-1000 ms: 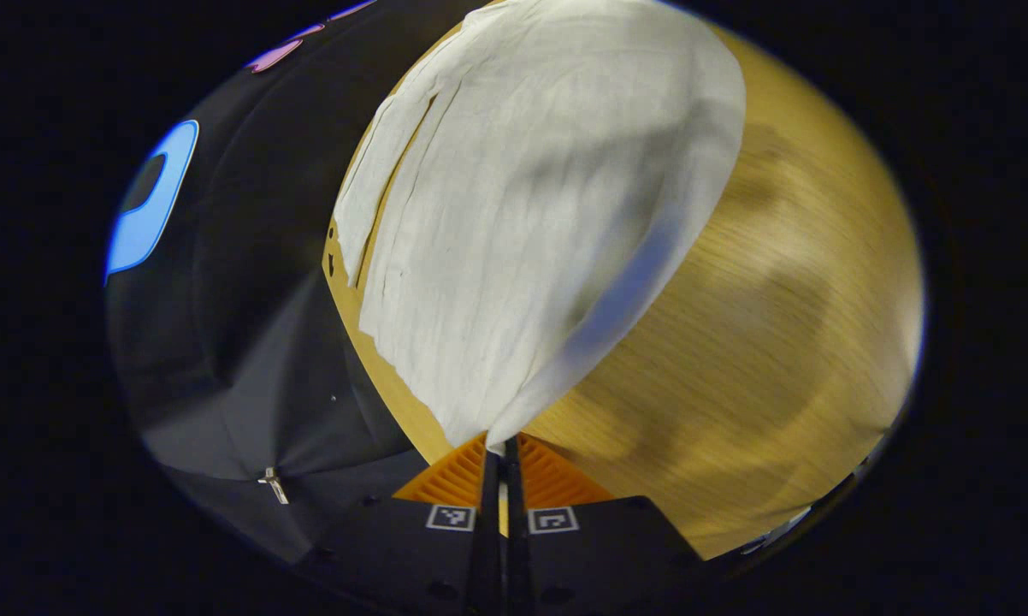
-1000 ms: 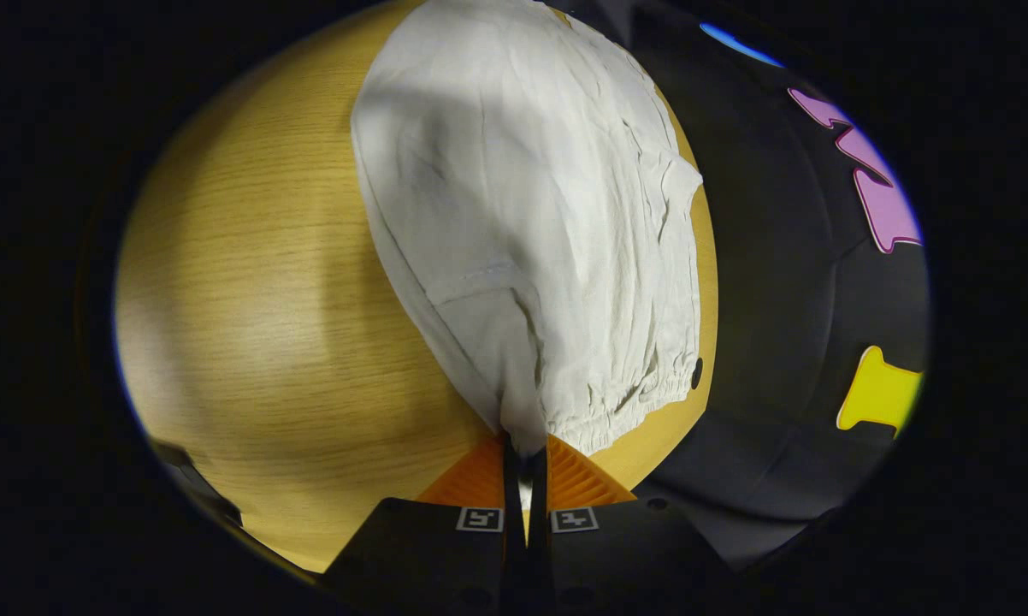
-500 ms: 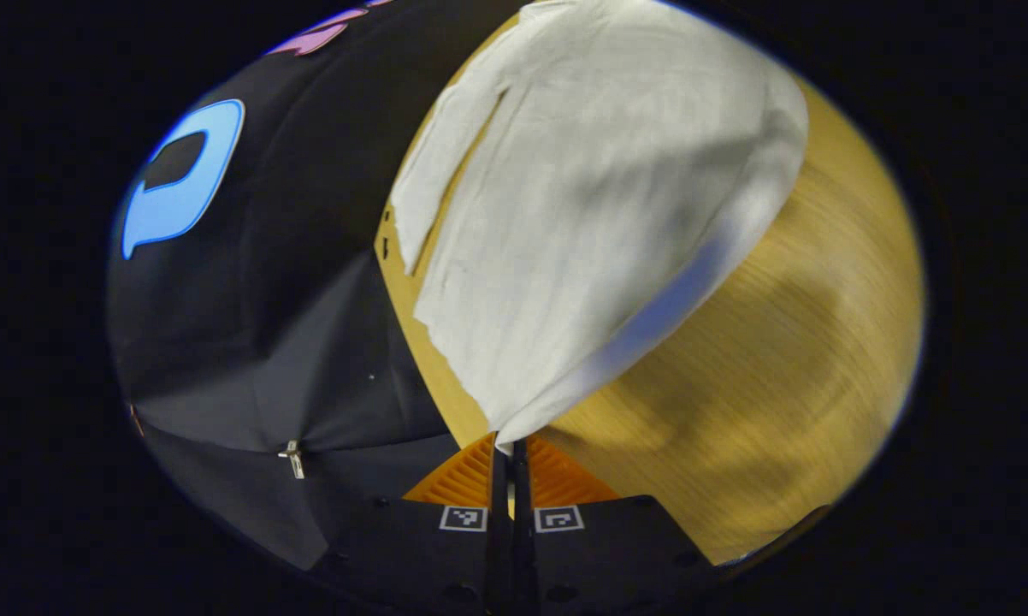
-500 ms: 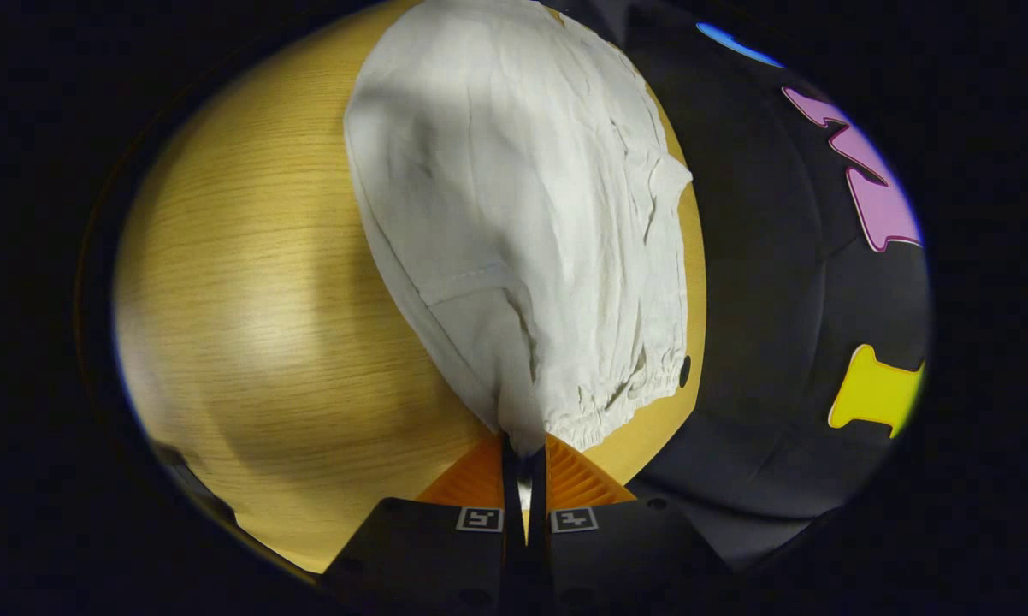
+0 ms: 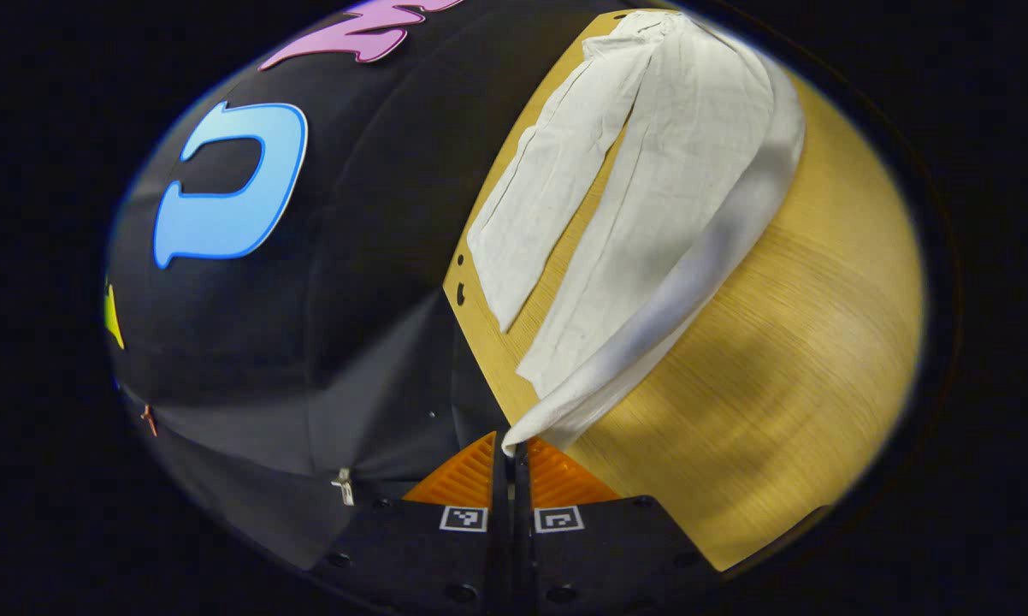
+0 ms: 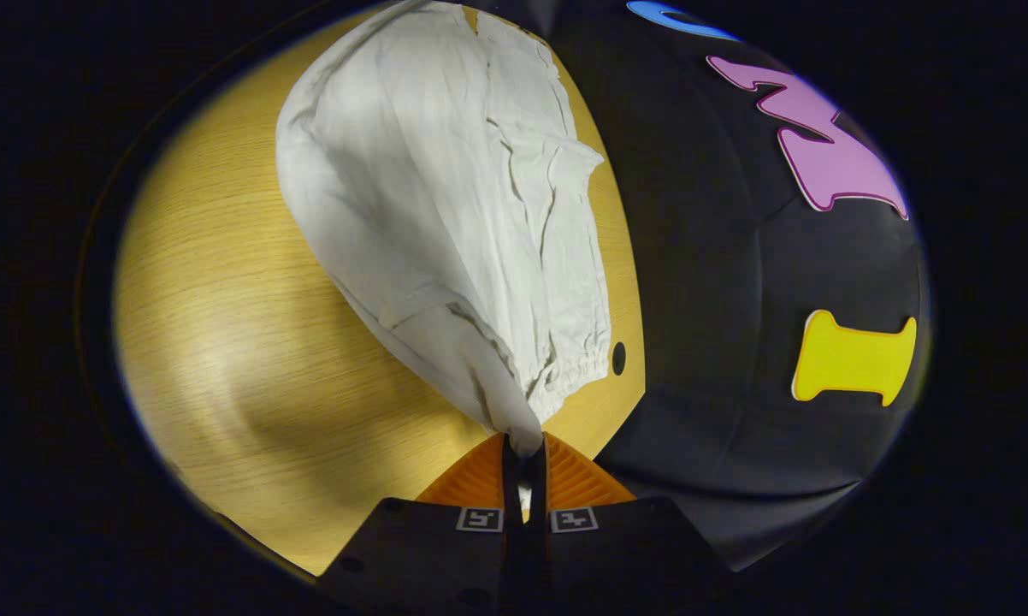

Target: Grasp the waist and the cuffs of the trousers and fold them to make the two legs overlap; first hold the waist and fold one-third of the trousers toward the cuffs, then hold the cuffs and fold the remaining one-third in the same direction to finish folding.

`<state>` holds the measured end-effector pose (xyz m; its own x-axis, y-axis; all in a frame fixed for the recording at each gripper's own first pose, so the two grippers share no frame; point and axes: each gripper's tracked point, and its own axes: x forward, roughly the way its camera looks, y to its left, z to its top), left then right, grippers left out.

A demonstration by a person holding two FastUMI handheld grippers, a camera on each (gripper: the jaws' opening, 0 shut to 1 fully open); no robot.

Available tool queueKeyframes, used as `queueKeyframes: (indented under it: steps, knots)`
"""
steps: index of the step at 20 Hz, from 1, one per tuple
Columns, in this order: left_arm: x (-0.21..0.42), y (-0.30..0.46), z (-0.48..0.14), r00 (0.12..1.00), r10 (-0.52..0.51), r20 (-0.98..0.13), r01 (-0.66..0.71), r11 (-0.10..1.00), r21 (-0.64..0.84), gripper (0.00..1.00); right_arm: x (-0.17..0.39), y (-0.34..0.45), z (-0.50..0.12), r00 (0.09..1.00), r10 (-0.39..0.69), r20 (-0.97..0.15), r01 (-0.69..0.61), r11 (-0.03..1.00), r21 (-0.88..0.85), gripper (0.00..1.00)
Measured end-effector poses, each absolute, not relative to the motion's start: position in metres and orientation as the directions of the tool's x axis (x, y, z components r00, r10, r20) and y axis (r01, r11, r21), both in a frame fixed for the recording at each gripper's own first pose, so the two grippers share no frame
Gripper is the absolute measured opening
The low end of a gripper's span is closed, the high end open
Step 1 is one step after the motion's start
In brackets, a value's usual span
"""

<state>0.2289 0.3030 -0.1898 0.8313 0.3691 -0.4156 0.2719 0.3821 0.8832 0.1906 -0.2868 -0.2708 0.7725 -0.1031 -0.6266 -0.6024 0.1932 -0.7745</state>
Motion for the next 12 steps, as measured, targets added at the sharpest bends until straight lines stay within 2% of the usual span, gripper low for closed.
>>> queueKeyframes:
  steps: [7, 12]
  knots:
    - [0.307, 0.297, -0.133, 0.883, 0.309, -0.354, 0.251, 0.326, 0.911, 0.05, 0.257, -0.284, -0.226, 0.822, -0.102, -0.56, -0.546, 0.142, -0.826, 0.05]
    - [0.374, 0.293, -0.099, 0.916, 0.267, -0.298, 0.205, 0.327, 0.923, 0.06, 0.311, -0.287, -0.207, 0.846, -0.133, -0.517, -0.487, 0.205, -0.849, 0.05]
